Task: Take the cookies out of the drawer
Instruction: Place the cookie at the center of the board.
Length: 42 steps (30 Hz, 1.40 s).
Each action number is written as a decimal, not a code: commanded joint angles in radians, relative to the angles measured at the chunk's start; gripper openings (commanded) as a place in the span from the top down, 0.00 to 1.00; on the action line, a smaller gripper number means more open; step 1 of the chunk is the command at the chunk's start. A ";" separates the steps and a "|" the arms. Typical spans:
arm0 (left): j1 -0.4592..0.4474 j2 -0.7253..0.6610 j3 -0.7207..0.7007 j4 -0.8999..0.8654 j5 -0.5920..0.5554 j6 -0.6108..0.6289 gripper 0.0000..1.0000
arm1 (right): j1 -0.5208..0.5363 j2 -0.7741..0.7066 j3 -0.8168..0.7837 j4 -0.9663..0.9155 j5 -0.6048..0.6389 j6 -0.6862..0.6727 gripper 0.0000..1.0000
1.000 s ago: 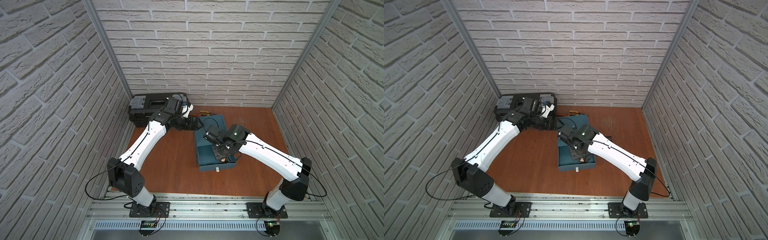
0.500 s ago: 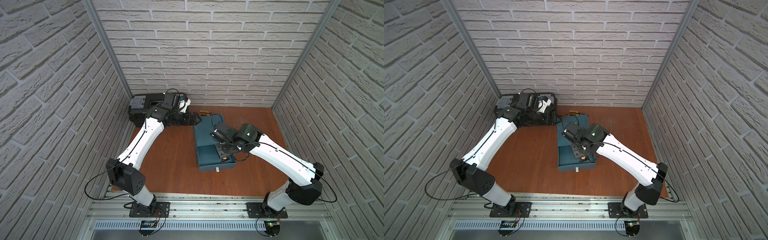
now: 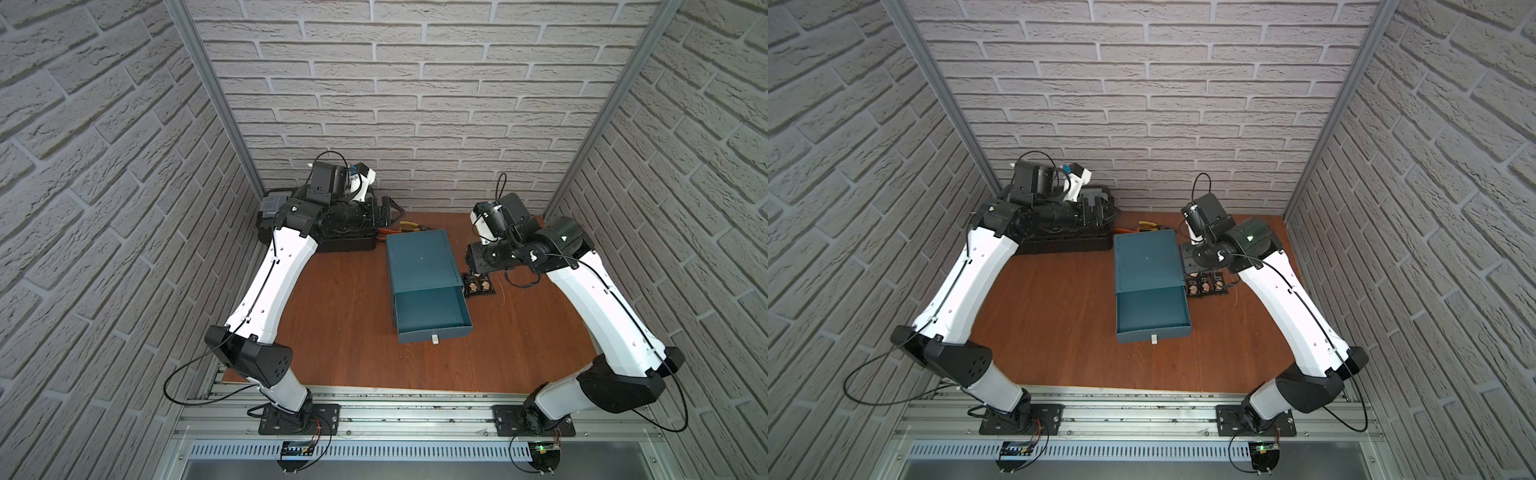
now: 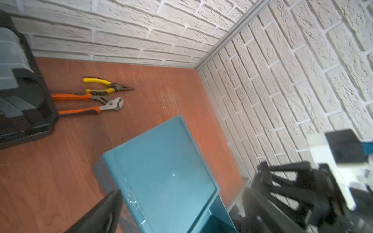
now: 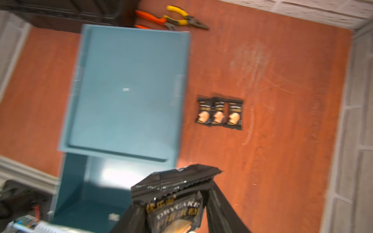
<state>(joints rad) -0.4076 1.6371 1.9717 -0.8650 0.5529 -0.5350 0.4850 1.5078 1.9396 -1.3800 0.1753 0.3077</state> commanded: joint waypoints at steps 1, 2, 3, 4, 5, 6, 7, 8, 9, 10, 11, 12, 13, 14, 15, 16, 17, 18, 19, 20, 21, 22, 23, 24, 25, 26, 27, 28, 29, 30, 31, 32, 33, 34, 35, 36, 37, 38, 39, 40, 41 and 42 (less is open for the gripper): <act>-0.060 0.040 -0.002 0.022 0.082 -0.015 0.01 | -0.088 0.000 -0.094 0.080 -0.003 -0.166 0.55; -0.080 0.048 0.003 0.022 0.101 -0.013 0.02 | -0.125 0.002 -0.133 0.117 -0.013 -0.199 0.55; -0.100 0.053 0.009 0.022 0.122 -0.013 0.01 | -0.158 0.005 -0.169 0.159 -0.013 -0.226 0.56; -0.118 0.055 0.013 0.024 0.146 -0.014 0.02 | -0.186 0.007 -0.200 0.196 -0.009 -0.244 0.57; -0.140 0.056 0.017 0.024 0.174 -0.013 0.01 | -0.222 0.009 -0.235 0.239 -0.027 -0.265 0.57; -0.159 0.058 0.025 0.009 0.194 -0.006 0.01 | -0.255 0.012 -0.272 0.285 -0.043 -0.283 0.58; -0.176 0.061 0.033 -0.016 0.203 0.002 0.01 | -0.281 0.019 -0.300 0.321 -0.054 -0.302 0.58; -0.194 0.064 0.045 -0.054 0.206 0.015 0.02 | -0.310 0.029 -0.327 0.353 -0.061 -0.321 0.58; -0.210 0.066 0.055 -0.103 0.197 0.033 0.02 | -0.335 0.044 -0.346 0.380 -0.065 -0.338 0.58; -0.226 0.064 0.059 -0.146 0.178 0.052 0.02 | -0.354 0.058 -0.359 0.398 -0.066 -0.355 0.59; -0.244 0.059 0.058 -0.193 0.142 0.080 0.01 | -0.375 0.077 -0.368 0.416 -0.066 -0.371 0.59; -0.264 0.049 0.052 -0.236 0.095 0.110 0.02 | -0.393 0.099 -0.377 0.436 -0.068 -0.387 0.60; -0.280 0.040 0.044 -0.271 0.052 0.132 0.02 | -0.409 0.118 -0.380 0.449 -0.070 -0.400 0.60; -0.296 0.031 0.034 -0.305 0.013 0.154 0.01 | -0.426 0.142 -0.380 0.462 -0.073 -0.416 0.61; -0.308 0.026 0.026 -0.331 -0.020 0.166 0.01 | -0.439 0.163 -0.382 0.475 -0.070 -0.429 0.61; -0.321 0.016 0.018 -0.355 -0.058 0.175 0.02 | -0.453 0.190 -0.386 0.491 -0.069 -0.450 0.61; -0.332 0.007 0.005 -0.372 -0.095 0.181 0.01 | -0.462 0.213 -0.390 0.503 -0.068 -0.466 0.61; -0.338 -0.003 -0.011 -0.378 -0.117 0.182 0.01 | -0.471 0.236 -0.395 0.519 -0.058 -0.481 0.61; -0.342 -0.012 -0.024 -0.376 -0.128 0.179 0.02 | -0.478 0.256 -0.400 0.534 -0.055 -0.488 0.62; -0.344 -0.021 -0.037 -0.374 -0.138 0.171 0.01 | -0.487 0.280 -0.402 0.544 -0.069 -0.493 0.62; -0.345 -0.026 -0.045 -0.369 -0.147 0.159 0.01 | -0.496 0.305 -0.400 0.553 -0.080 -0.495 0.62; -0.348 -0.029 -0.046 -0.366 -0.153 0.150 0.02 | -0.499 0.323 -0.398 0.562 -0.081 -0.500 0.62; -0.352 -0.031 -0.045 -0.361 -0.160 0.138 0.02 | -0.499 0.341 -0.402 0.575 -0.072 -0.505 0.62; -0.357 -0.032 -0.044 -0.354 -0.167 0.127 0.01 | -0.501 0.356 -0.410 0.592 -0.060 -0.513 0.62; -0.364 -0.035 -0.044 -0.346 -0.176 0.118 0.01 | -0.501 0.367 -0.418 0.610 -0.057 -0.522 0.62; -0.371 -0.038 -0.046 -0.337 -0.184 0.106 0.02 | -0.502 0.383 -0.429 0.627 -0.051 -0.531 0.62; -0.377 -0.040 -0.050 -0.332 -0.191 0.099 0.01 | -0.505 0.396 -0.434 0.633 -0.048 -0.536 0.62; -0.383 -0.039 -0.049 -0.328 -0.194 0.095 0.01 | -0.506 0.409 -0.439 0.639 -0.050 -0.537 0.62; -0.385 -0.036 -0.048 -0.328 -0.197 0.091 0.01 | -0.508 0.425 -0.446 0.642 -0.057 -0.541 0.61; -0.387 -0.033 -0.047 -0.329 -0.197 0.092 0.01 | -0.509 0.437 -0.451 0.646 -0.059 -0.538 0.61; -0.387 -0.027 -0.043 -0.332 -0.198 0.092 0.02 | -0.508 0.444 -0.456 0.652 -0.058 -0.537 0.61; -0.387 -0.021 -0.036 -0.338 -0.200 0.092 0.02 | -0.509 0.449 -0.462 0.659 -0.051 -0.532 0.61; -0.387 -0.015 -0.030 -0.342 -0.199 0.095 0.01 | -0.508 0.452 -0.469 0.666 -0.048 -0.528 0.60; -0.387 -0.007 -0.021 -0.349 -0.193 0.096 0.01 | -0.508 0.454 -0.472 0.671 -0.050 -0.526 0.60; -0.387 0.003 -0.011 -0.353 -0.187 0.098 0.01 | -0.508 0.457 -0.475 0.676 -0.049 -0.529 0.59; -0.387 0.010 -0.004 -0.356 -0.181 0.097 0.02 | -0.508 0.461 -0.477 0.681 -0.034 -0.528 0.58; -0.387 0.015 -0.001 -0.357 -0.178 0.097 0.01 | -0.508 0.463 -0.475 0.682 -0.026 -0.529 0.58; -0.388 0.019 0.002 -0.356 -0.175 0.097 0.01 | -0.508 0.463 -0.472 0.677 -0.026 -0.532 0.57; -0.389 0.022 0.005 -0.356 -0.174 0.097 0.01 | -0.508 0.479 -0.468 0.673 -0.026 -0.536 0.56; -0.389 0.023 0.006 -0.354 -0.174 0.097 0.02 | -0.508 0.496 -0.467 0.672 -0.025 -0.537 0.55; -0.389 0.025 0.006 -0.354 -0.175 0.097 0.02 | -0.508 0.500 -0.467 0.673 -0.024 -0.536 0.53; -0.389 0.025 0.006 -0.352 -0.176 0.097 0.02 | -0.508 0.505 -0.467 0.673 -0.019 -0.535 0.52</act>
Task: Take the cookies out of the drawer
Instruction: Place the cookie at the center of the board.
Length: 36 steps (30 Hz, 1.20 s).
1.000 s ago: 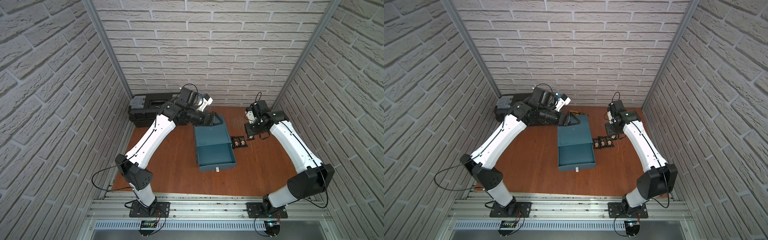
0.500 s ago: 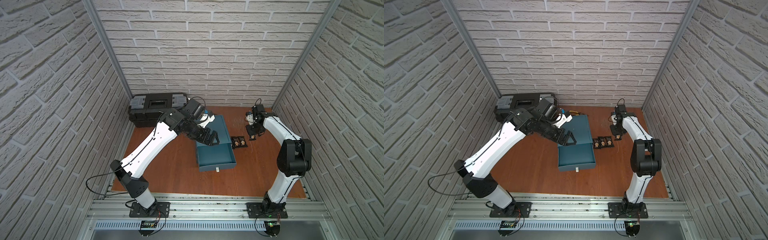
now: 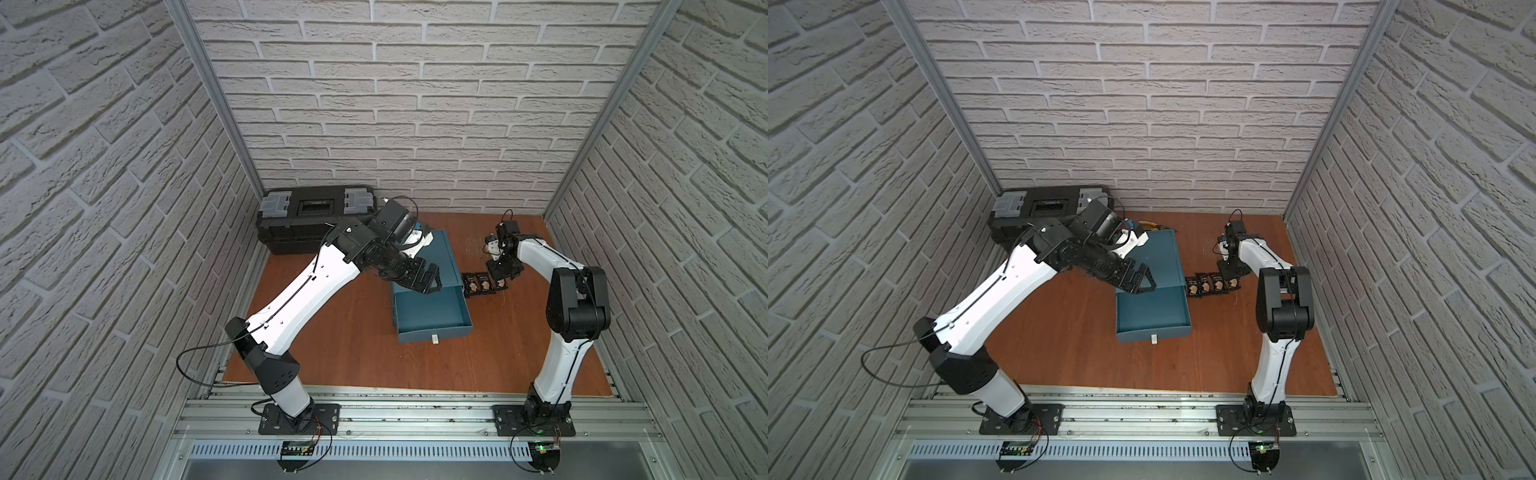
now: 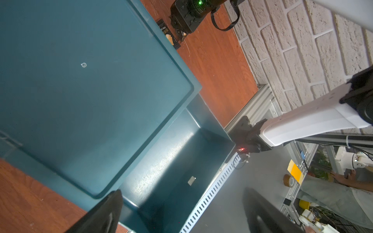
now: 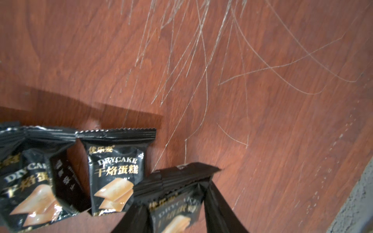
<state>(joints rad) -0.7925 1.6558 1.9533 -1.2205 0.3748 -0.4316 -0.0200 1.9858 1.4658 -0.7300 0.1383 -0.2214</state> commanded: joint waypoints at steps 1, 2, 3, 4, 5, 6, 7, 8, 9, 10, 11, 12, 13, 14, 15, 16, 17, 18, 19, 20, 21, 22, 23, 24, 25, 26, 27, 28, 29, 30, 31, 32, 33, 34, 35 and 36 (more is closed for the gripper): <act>-0.004 0.007 0.025 0.001 -0.001 -0.005 0.01 | -0.004 0.030 0.007 0.023 0.017 0.000 0.50; -0.005 0.006 0.025 0.002 -0.002 -0.005 0.01 | -0.003 0.035 0.011 0.020 0.009 0.004 0.49; -0.004 0.005 0.020 0.002 -0.003 -0.006 0.02 | -0.003 0.040 0.013 0.014 -0.001 0.010 0.48; -0.004 0.003 0.014 0.003 -0.002 -0.008 0.01 | -0.003 0.043 0.017 0.009 -0.008 0.017 0.46; -0.005 0.000 0.006 0.005 -0.004 -0.011 0.01 | -0.004 0.044 0.018 0.006 -0.006 0.029 0.46; -0.005 -0.005 -0.002 0.010 -0.010 -0.013 0.01 | -0.003 0.042 0.019 0.005 -0.003 0.040 0.45; -0.004 -0.011 -0.011 0.017 -0.016 -0.016 0.01 | -0.003 0.037 0.023 0.000 -0.002 0.051 0.45; -0.005 -0.019 -0.017 0.023 -0.028 -0.019 0.01 | -0.003 0.024 0.024 -0.003 -0.003 0.058 0.45; -0.004 -0.025 -0.021 0.032 -0.040 -0.021 0.01 | -0.003 0.008 0.023 -0.002 -0.006 0.064 0.45; -0.001 -0.031 -0.024 0.039 -0.052 -0.023 0.02 | -0.003 -0.001 0.019 0.004 -0.007 0.068 0.45; 0.002 -0.039 -0.028 0.049 -0.056 -0.026 0.01 | -0.003 -0.035 0.015 0.008 -0.009 0.070 0.45; 0.007 -0.042 -0.031 0.056 -0.059 -0.030 0.01 | -0.004 -0.054 0.013 0.009 -0.012 0.071 0.45; 0.011 -0.048 -0.035 0.065 -0.059 -0.033 0.02 | -0.003 -0.062 0.017 0.006 -0.013 0.073 0.45; 0.015 -0.051 -0.039 0.069 -0.062 -0.035 0.02 | -0.003 -0.066 0.025 -0.004 -0.011 0.073 0.46; 0.020 -0.052 -0.039 0.073 -0.060 -0.035 0.01 | -0.002 -0.070 0.032 -0.013 -0.007 0.076 0.46; 0.023 -0.053 -0.039 0.075 -0.061 -0.034 0.01 | -0.002 -0.077 0.040 -0.019 -0.003 0.079 0.47; 0.027 -0.054 -0.037 0.076 -0.063 -0.032 0.02 | -0.001 -0.086 0.047 -0.024 -0.002 0.085 0.48; 0.031 -0.054 -0.037 0.076 -0.067 -0.032 0.02 | -0.003 -0.099 0.052 -0.028 -0.011 0.090 0.48; 0.038 -0.058 -0.037 0.080 -0.073 -0.032 0.02 | -0.002 -0.115 0.060 -0.035 -0.029 0.095 0.48; 0.046 -0.060 -0.040 0.083 -0.079 -0.032 0.01 | -0.003 -0.132 0.065 -0.040 -0.047 0.104 0.48; 0.055 -0.062 -0.043 0.088 -0.082 -0.032 0.01 | -0.002 -0.150 0.070 -0.046 -0.058 0.120 0.49; 0.065 -0.065 -0.049 0.095 -0.084 -0.034 0.01 | -0.002 -0.168 0.074 -0.050 -0.071 0.140 0.49; 0.075 -0.069 -0.056 0.105 -0.089 -0.038 0.01 | -0.002 -0.189 0.072 -0.050 -0.095 0.165 0.50; 0.086 -0.074 -0.065 0.116 -0.095 -0.043 0.02 | -0.002 -0.215 0.065 -0.044 -0.116 0.190 0.51; 0.096 -0.082 -0.076 0.130 -0.099 -0.045 0.02 | -0.002 -0.243 0.053 -0.034 -0.139 0.218 0.51; 0.108 -0.093 -0.092 0.149 -0.104 -0.045 0.01 | -0.001 -0.283 0.038 -0.021 -0.170 0.249 0.51; 0.121 -0.105 -0.108 0.169 -0.110 -0.047 0.01 | 0.000 -0.322 0.023 -0.012 -0.208 0.286 0.51; 0.133 -0.117 -0.125 0.186 -0.114 -0.049 0.02 | 0.001 -0.354 0.010 -0.007 -0.241 0.323 0.51; 0.145 -0.135 -0.154 0.207 -0.123 -0.053 0.01 | 0.003 -0.387 0.001 -0.012 -0.280 0.358 0.51; 0.153 -0.157 -0.190 0.232 -0.134 -0.058 0.01 | 0.005 -0.415 0.001 -0.045 -0.309 0.394 0.51; 0.163 -0.189 -0.245 0.267 -0.142 -0.062 0.02 | 0.010 -0.440 -0.005 -0.071 -0.326 0.421 0.51; 0.176 -0.224 -0.298 0.301 -0.151 -0.069 0.02 | 0.018 -0.474 -0.019 -0.102 -0.344 0.426 0.52; 0.193 -0.259 -0.348 0.333 -0.156 -0.084 0.01 | 0.025 -0.511 -0.032 -0.137 -0.330 0.441 0.52; 0.210 -0.289 -0.390 0.360 -0.160 -0.094 0.02 | 0.034 -0.544 -0.048 -0.164 -0.313 0.455 0.53; 0.231 -0.324 -0.437 0.387 -0.168 -0.110 0.01 | 0.045 -0.587 -0.070 -0.187 -0.312 0.456 0.54; 0.249 -0.354 -0.482 0.421 -0.171 -0.120 0.02 | 0.057 -0.628 -0.096 -0.201 -0.297 0.458 0.58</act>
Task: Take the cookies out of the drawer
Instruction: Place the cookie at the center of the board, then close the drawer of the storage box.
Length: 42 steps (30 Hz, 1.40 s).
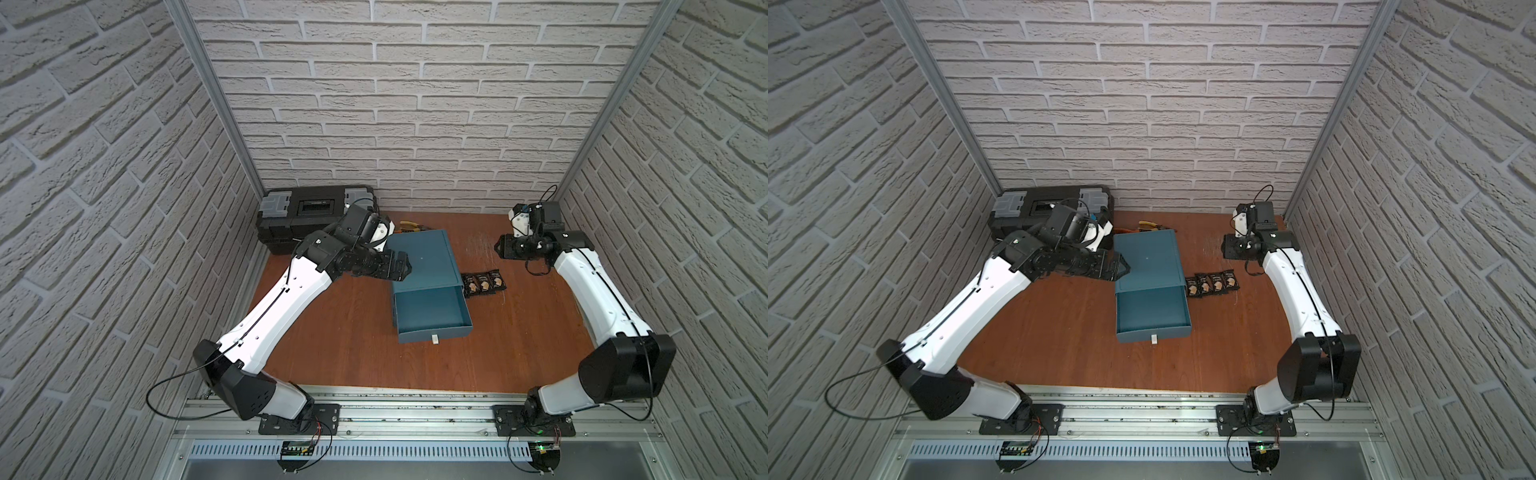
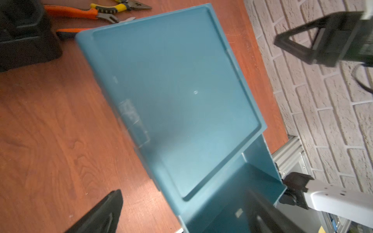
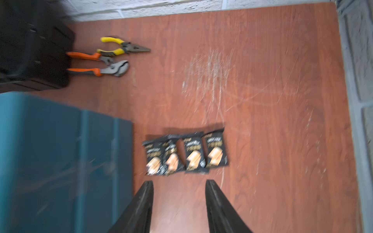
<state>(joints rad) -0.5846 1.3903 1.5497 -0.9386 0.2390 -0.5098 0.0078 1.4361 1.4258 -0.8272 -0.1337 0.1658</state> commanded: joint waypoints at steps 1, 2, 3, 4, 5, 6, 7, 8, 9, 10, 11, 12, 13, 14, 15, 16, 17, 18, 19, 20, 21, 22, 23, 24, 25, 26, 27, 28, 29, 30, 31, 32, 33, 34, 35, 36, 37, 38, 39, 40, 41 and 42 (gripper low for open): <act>0.055 -0.111 -0.116 0.166 -0.039 -0.042 0.02 | 0.048 -0.111 -0.077 -0.126 0.026 0.092 0.60; 0.063 -0.131 -0.157 0.195 -0.059 -0.042 0.02 | 0.073 -0.146 -0.104 -0.148 0.078 0.108 0.63; 0.068 -0.145 -0.196 0.228 -0.079 -0.042 0.02 | 0.098 -0.181 -0.137 -0.162 0.102 0.111 0.66; 0.069 -0.154 -0.226 0.260 -0.085 -0.037 0.02 | 0.122 -0.208 -0.164 -0.176 0.124 0.122 0.68; 0.070 -0.161 -0.258 0.301 -0.084 -0.026 0.01 | 0.150 -0.241 -0.200 -0.190 0.152 0.136 0.71; 0.070 -0.164 -0.281 0.333 -0.085 -0.016 0.01 | 0.178 -0.276 -0.238 -0.199 0.172 0.152 0.72; 0.070 -0.167 -0.294 0.351 -0.092 -0.015 0.02 | 0.201 -0.314 -0.274 -0.211 0.184 0.174 0.74; 0.070 -0.170 -0.307 0.368 -0.105 -0.017 0.01 | 0.221 -0.351 -0.304 -0.214 0.184 0.194 0.77; 0.069 -0.183 -0.326 0.396 -0.111 -0.023 0.02 | 0.244 -0.398 -0.343 -0.216 0.177 0.219 0.78; 0.069 -0.195 -0.345 0.425 -0.114 -0.033 0.02 | 0.261 -0.440 -0.375 -0.216 0.167 0.241 0.78; 0.069 -0.212 -0.369 0.463 -0.115 -0.041 0.01 | 0.280 -0.489 -0.411 -0.219 0.142 0.265 0.78; 0.069 -0.227 -0.393 0.500 -0.119 -0.052 0.01 | 0.295 -0.533 -0.443 -0.222 0.118 0.286 0.78; 0.069 -0.235 -0.410 0.522 -0.129 -0.060 0.01 | 0.306 -0.567 -0.465 -0.227 0.100 0.302 0.78; 0.069 -0.239 -0.416 0.528 -0.150 -0.074 0.02 | 0.323 -0.603 -0.485 -0.237 0.089 0.322 0.80; 0.068 -0.238 -0.415 0.521 -0.167 -0.089 0.02 | 0.340 -0.633 -0.503 -0.242 0.069 0.338 0.80; 0.068 -0.236 -0.412 0.516 -0.172 -0.096 0.01 | 0.353 -0.655 -0.516 -0.241 0.045 0.348 0.81; 0.064 -0.236 -0.412 0.515 -0.171 -0.100 0.02 | 0.366 -0.676 -0.529 -0.233 0.015 0.360 0.82; 0.056 -0.238 -0.412 0.515 -0.178 -0.098 0.02 | 0.384 -0.693 -0.543 -0.219 -0.023 0.374 0.84; 0.046 -0.242 -0.414 0.514 -0.192 -0.096 0.01 | 0.399 -0.703 -0.550 -0.207 -0.049 0.384 0.86; 0.038 -0.247 -0.419 0.513 -0.207 -0.095 0.02 | 0.420 -0.709 -0.555 -0.196 -0.071 0.391 0.88; 0.033 -0.250 -0.423 0.511 -0.218 -0.095 0.02 | 0.443 -0.714 -0.559 -0.184 -0.086 0.404 0.89; 0.033 -0.253 -0.426 0.504 -0.227 -0.097 0.02 | 0.460 -0.714 -0.558 -0.174 -0.102 0.410 0.91; 0.032 -0.256 -0.429 0.498 -0.235 -0.102 0.01 | 0.479 -0.714 -0.557 -0.158 -0.122 0.420 0.93; 0.032 -0.260 -0.430 0.491 -0.241 -0.105 0.02 | 0.497 -0.712 -0.559 -0.138 -0.142 0.432 0.94; 0.030 -0.267 -0.432 0.487 -0.247 -0.104 0.01 | 0.512 -0.711 -0.559 -0.123 -0.157 0.438 0.95; 0.029 -0.273 -0.436 0.486 -0.255 -0.106 0.02 | 0.525 -0.708 -0.556 -0.113 -0.168 0.442 0.95; 0.029 -0.282 -0.440 0.484 -0.263 -0.105 0.02 | 0.539 -0.702 -0.552 -0.103 -0.171 0.446 0.96; 0.028 -0.287 -0.443 0.483 -0.269 -0.105 0.02 | 0.545 -0.694 -0.551 -0.091 -0.180 0.446 0.96; 0.029 -0.293 -0.447 0.483 -0.274 -0.105 0.01 | 0.551 -0.685 -0.553 -0.074 -0.198 0.449 0.96; 0.028 -0.297 -0.447 0.480 -0.277 -0.103 0.02 | 0.554 -0.673 -0.557 -0.056 -0.219 0.451 0.96; 0.029 -0.297 -0.445 0.476 -0.277 -0.101 0.02 | 0.557 -0.663 -0.560 -0.046 -0.235 0.449 0.96; 0.029 -0.296 -0.443 0.473 -0.277 -0.099 0.02 | 0.563 -0.652 -0.564 -0.038 -0.238 0.451 0.96; 0.029 -0.292 -0.441 0.471 -0.275 -0.096 0.02 | 0.571 -0.644 -0.567 -0.032 -0.235 0.455 0.96; 0.029 -0.288 -0.439 0.471 -0.275 -0.093 0.02 | 0.578 -0.639 -0.568 -0.026 -0.233 0.456 0.96; 0.029 -0.283 -0.438 0.472 -0.274 -0.089 0.01 | 0.588 -0.635 -0.569 -0.017 -0.225 0.460 0.96; 0.029 -0.278 -0.438 0.475 -0.273 -0.088 0.02 | 0.595 -0.635 -0.572 -0.004 -0.216 0.467 0.96; 0.029 -0.274 -0.436 0.477 -0.270 -0.087 0.02 | 0.600 -0.636 -0.575 0.009 -0.208 0.475 0.96; 0.028 -0.270 -0.435 0.479 -0.267 -0.088 0.01 | 0.604 -0.637 -0.578 0.026 -0.202 0.487 0.96; 0.026 -0.267 -0.436 0.484 -0.262 -0.088 0.02 | 0.608 -0.638 -0.582 0.045 -0.195 0.499 0.97; 0.025 -0.267 -0.438 0.489 -0.259 -0.088 0.01 | 0.610 -0.638 -0.586 0.063 -0.187 0.510 0.97; 0.023 -0.267 -0.441 0.497 -0.256 -0.090 0.02 | 0.614 -0.636 -0.591 0.085 -0.173 0.525 0.97; 0.020 -0.266 -0.446 0.504 -0.254 -0.092 0.01 | 0.617 -0.633 -0.599 0.113 -0.153 0.539 0.97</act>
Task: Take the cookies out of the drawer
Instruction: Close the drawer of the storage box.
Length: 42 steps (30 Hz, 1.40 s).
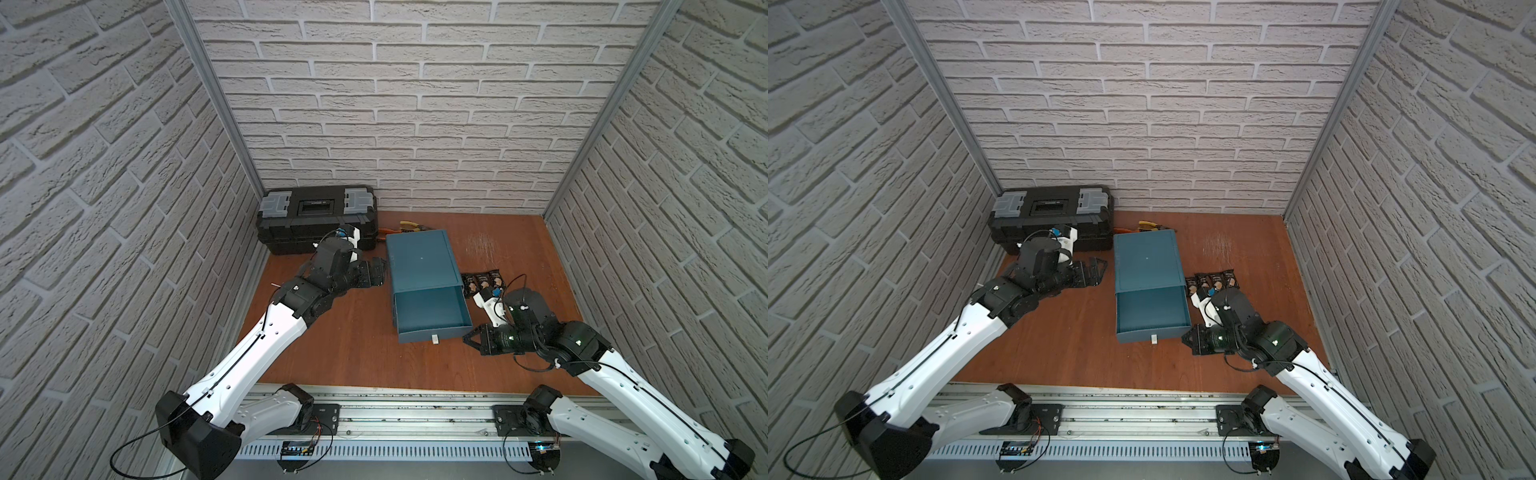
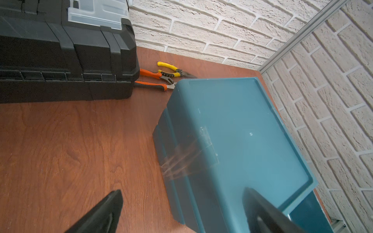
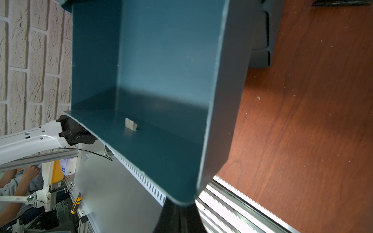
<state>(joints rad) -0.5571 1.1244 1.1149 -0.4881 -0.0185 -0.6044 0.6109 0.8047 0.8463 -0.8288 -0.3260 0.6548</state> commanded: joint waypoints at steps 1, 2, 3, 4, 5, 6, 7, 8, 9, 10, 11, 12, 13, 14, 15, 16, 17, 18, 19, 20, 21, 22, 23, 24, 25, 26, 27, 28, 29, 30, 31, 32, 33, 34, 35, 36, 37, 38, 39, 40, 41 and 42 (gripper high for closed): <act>-0.010 -0.001 -0.015 0.061 0.003 0.004 0.02 | 0.016 0.003 -0.028 0.144 0.052 0.061 0.97; -0.013 0.003 -0.019 0.068 0.006 0.002 0.02 | 0.019 0.011 -0.036 0.180 0.060 0.074 0.97; -0.017 0.005 -0.020 0.071 0.005 0.002 0.02 | 0.022 0.025 -0.039 0.213 0.064 0.079 0.97; -0.020 0.008 -0.020 0.071 0.005 0.002 0.01 | 0.023 0.038 -0.037 0.232 0.071 0.080 0.97; -0.025 0.011 -0.020 0.073 0.002 0.004 0.02 | 0.026 0.057 -0.029 0.244 0.086 0.079 0.97; -0.030 0.014 -0.020 0.074 0.001 0.004 0.01 | 0.027 0.074 -0.019 0.250 0.105 0.078 0.98; -0.036 0.015 -0.020 0.077 -0.001 0.005 0.02 | 0.028 0.090 -0.012 0.257 0.119 0.073 0.97; -0.041 0.015 -0.021 0.080 0.000 0.006 0.01 | 0.031 0.106 -0.005 0.270 0.136 0.067 0.97; -0.046 0.017 -0.023 0.084 -0.003 0.009 0.01 | 0.032 0.121 0.001 0.286 0.151 0.062 0.97; -0.050 0.016 -0.025 0.088 -0.005 0.009 0.01 | 0.033 0.132 0.007 0.301 0.166 0.062 0.97; -0.053 0.017 -0.028 0.092 -0.005 0.009 0.02 | 0.034 0.145 0.011 0.325 0.177 0.065 0.97; -0.056 0.017 -0.029 0.095 -0.005 0.008 0.02 | 0.034 0.159 0.013 0.355 0.174 0.068 0.97; -0.058 0.019 -0.030 0.093 -0.005 0.009 0.01 | 0.037 0.175 0.014 0.383 0.169 0.069 0.97; -0.060 0.018 -0.030 0.093 -0.007 0.007 0.02 | 0.039 0.190 0.018 0.398 0.171 0.068 0.97; -0.064 0.016 -0.033 0.095 -0.010 0.005 0.01 | 0.042 0.210 0.025 0.409 0.180 0.064 0.97; -0.068 0.011 -0.037 0.100 -0.013 0.005 0.01 | 0.047 0.225 0.032 0.414 0.194 0.060 0.97; -0.072 0.008 -0.043 0.108 -0.015 0.003 0.02 | 0.053 0.240 0.037 0.424 0.216 0.057 0.97; -0.075 0.003 -0.051 0.114 -0.017 0.001 0.02 | 0.057 0.255 0.040 0.436 0.247 0.057 0.97; -0.078 -0.001 -0.056 0.118 -0.021 -0.001 0.01 | 0.058 0.264 0.042 0.446 0.265 0.060 0.97; -0.081 -0.005 -0.063 0.120 -0.026 -0.005 0.01 | 0.061 0.275 0.041 0.469 0.280 0.064 0.98; -0.085 -0.008 -0.070 0.124 -0.029 -0.006 0.02 | 0.063 0.286 0.041 0.494 0.289 0.063 0.97; -0.086 -0.012 -0.075 0.124 -0.030 -0.007 0.02 | 0.065 0.301 0.045 0.513 0.304 0.065 0.97; -0.087 -0.015 -0.080 0.124 -0.031 -0.008 0.02 | 0.069 0.313 0.050 0.524 0.317 0.065 0.97; -0.087 -0.018 -0.085 0.124 -0.032 -0.011 0.02 | 0.075 0.326 0.054 0.537 0.331 0.063 0.97; -0.089 -0.019 -0.088 0.123 -0.031 -0.012 0.02 | 0.078 0.338 0.059 0.547 0.346 0.064 0.97; -0.089 -0.021 -0.091 0.124 -0.031 -0.014 0.02 | 0.084 0.348 0.063 0.557 0.357 0.064 0.97; -0.090 -0.022 -0.095 0.125 -0.032 -0.014 0.01 | 0.088 0.355 0.066 0.566 0.363 0.061 0.97; -0.092 -0.023 -0.096 0.124 -0.029 -0.015 0.01 | 0.091 0.361 0.069 0.575 0.368 0.057 0.97; -0.093 -0.024 -0.096 0.126 -0.027 -0.015 0.01 | 0.094 0.365 0.073 0.578 0.377 0.056 0.97; -0.094 -0.021 -0.096 0.127 -0.025 -0.014 0.02 | 0.095 0.371 0.079 0.579 0.385 0.052 0.98; -0.095 -0.020 -0.095 0.130 -0.024 -0.014 0.02 | 0.096 0.377 0.085 0.576 0.389 0.046 0.97; -0.096 -0.018 -0.094 0.132 -0.022 -0.014 0.01 | 0.098 0.382 0.093 0.571 0.395 0.040 0.97; -0.099 -0.016 -0.091 0.133 -0.020 -0.014 0.02 | 0.100 0.387 0.100 0.563 0.400 0.037 0.97; -0.102 -0.013 -0.087 0.133 -0.018 -0.013 0.01 | 0.103 0.389 0.104 0.558 0.403 0.033 0.97; -0.105 -0.012 -0.086 0.133 -0.019 -0.013 0.02 | 0.108 0.387 0.106 0.554 0.403 0.029 0.97; -0.110 -0.013 -0.084 0.133 -0.020 -0.012 0.01 | 0.117 0.381 0.110 0.540 0.403 0.024 0.93; -0.114 -0.012 -0.083 0.133 -0.019 -0.011 0.01 | 0.126 0.370 0.115 0.521 0.406 0.018 0.87; -0.117 -0.012 -0.082 0.134 -0.019 -0.011 0.01 | 0.138 0.355 0.121 0.497 0.417 0.015 0.79; -0.123 -0.013 -0.081 0.134 -0.017 -0.008 0.02 | 0.154 0.337 0.126 0.458 0.440 0.012 0.70; -0.127 -0.012 -0.080 0.137 -0.012 -0.003 0.01 | 0.175 0.312 0.128 0.414 0.482 0.012 0.61; -0.130 -0.009 -0.079 0.141 -0.006 0.001 0.02 | 0.194 0.285 0.126 0.373 0.526 0.019 0.55; -0.135 -0.005 -0.075 0.142 -0.002 0.004 0.02 | 0.219 0.252 0.114 0.331 0.587 0.035 0.49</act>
<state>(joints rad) -0.6792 1.1213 1.0321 -0.3904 -0.0334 -0.6060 0.7765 1.1419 0.9390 -0.4183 0.1234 0.6846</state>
